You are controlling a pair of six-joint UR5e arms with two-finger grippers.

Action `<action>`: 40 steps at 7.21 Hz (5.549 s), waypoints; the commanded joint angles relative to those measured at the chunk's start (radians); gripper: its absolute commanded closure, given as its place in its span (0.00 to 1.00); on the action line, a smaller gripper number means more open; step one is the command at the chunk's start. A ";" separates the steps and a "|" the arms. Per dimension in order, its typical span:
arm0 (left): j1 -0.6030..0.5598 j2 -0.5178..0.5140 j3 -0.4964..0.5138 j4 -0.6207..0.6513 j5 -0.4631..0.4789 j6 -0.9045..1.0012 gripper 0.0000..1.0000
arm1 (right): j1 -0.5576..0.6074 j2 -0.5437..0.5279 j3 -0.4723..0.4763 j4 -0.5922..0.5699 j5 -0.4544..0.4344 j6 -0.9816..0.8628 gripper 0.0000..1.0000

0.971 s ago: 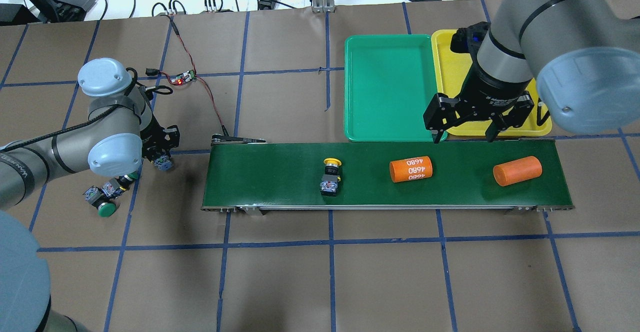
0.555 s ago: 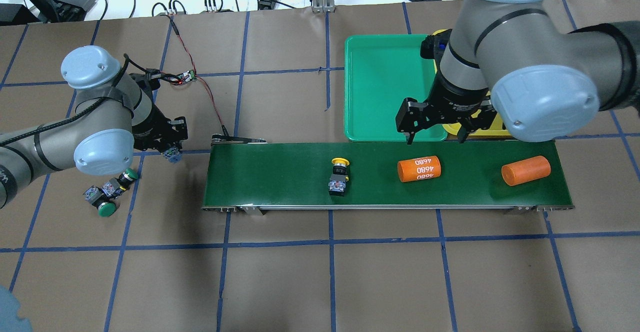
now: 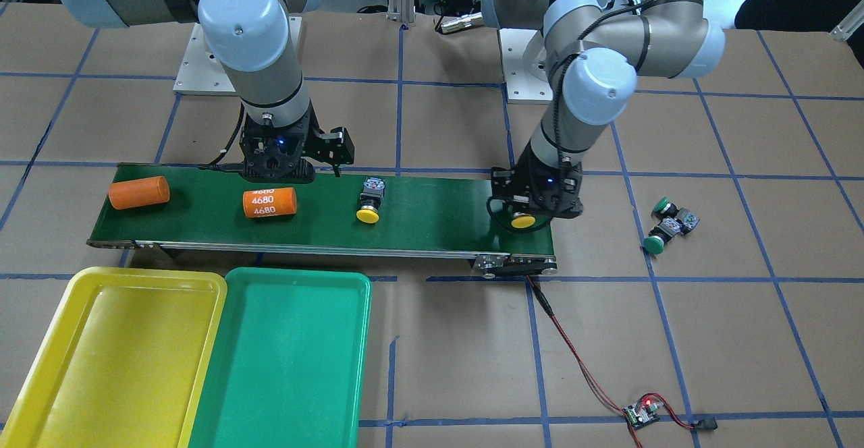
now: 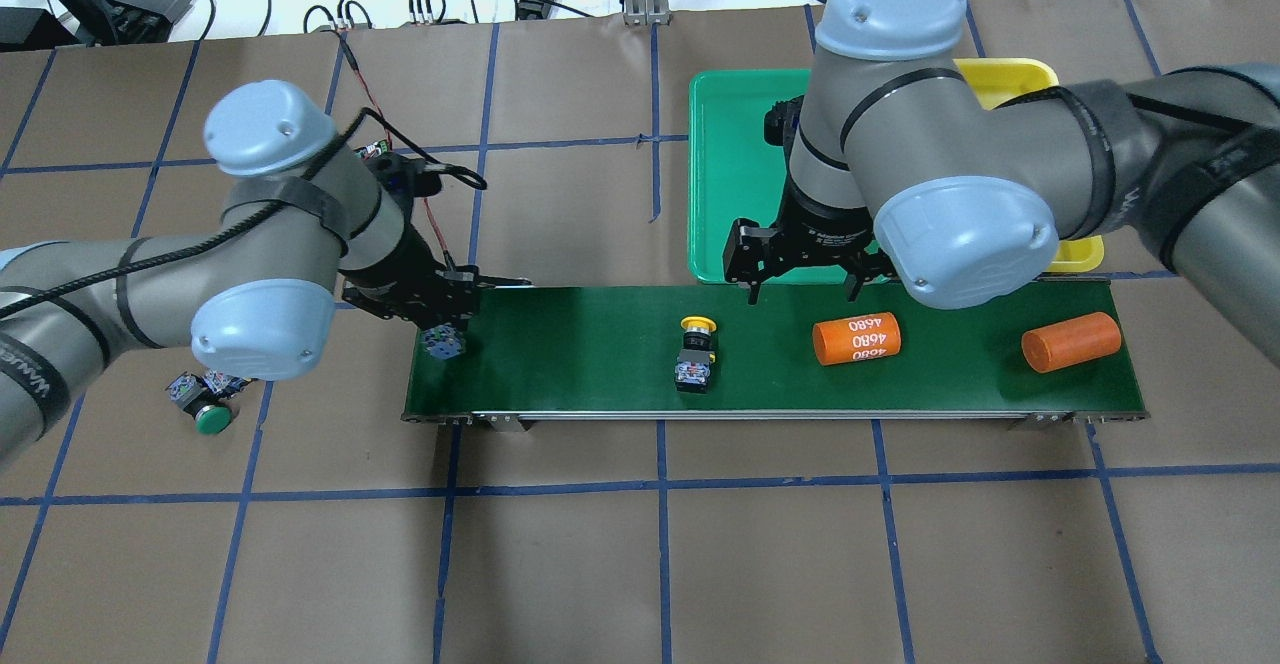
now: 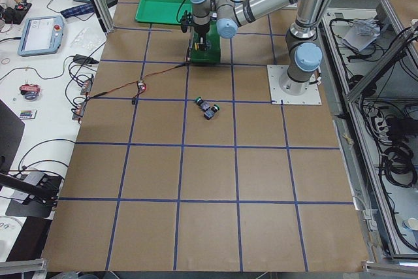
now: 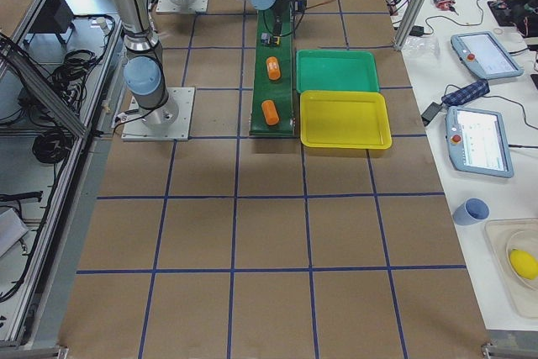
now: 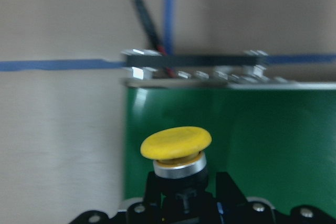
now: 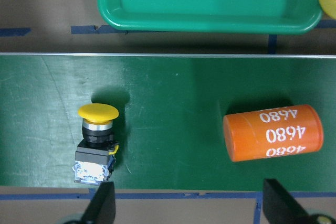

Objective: Sort buttons by color to trays
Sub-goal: 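Set the second yellow button on the belt while the right gripper grasps the first, then move the left gripper to the green button while the right lifts the yellow button, then grasp the green button with left gripper while right drops yellow button in tray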

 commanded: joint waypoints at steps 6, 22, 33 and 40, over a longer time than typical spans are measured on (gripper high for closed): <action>-0.051 -0.031 0.040 -0.017 0.001 -0.056 0.00 | 0.056 0.099 0.038 -0.118 0.001 0.133 0.00; 0.552 -0.284 0.068 -0.002 0.135 0.847 0.00 | -0.247 0.197 -0.160 -0.119 -0.019 -0.072 1.00; 0.549 -0.212 -0.023 0.108 0.216 0.939 1.00 | -0.410 0.432 -0.182 -0.425 -0.082 -0.338 0.15; 0.324 0.099 -0.008 -0.152 0.037 0.279 1.00 | -0.399 0.179 -0.165 -0.142 -0.077 -0.339 0.00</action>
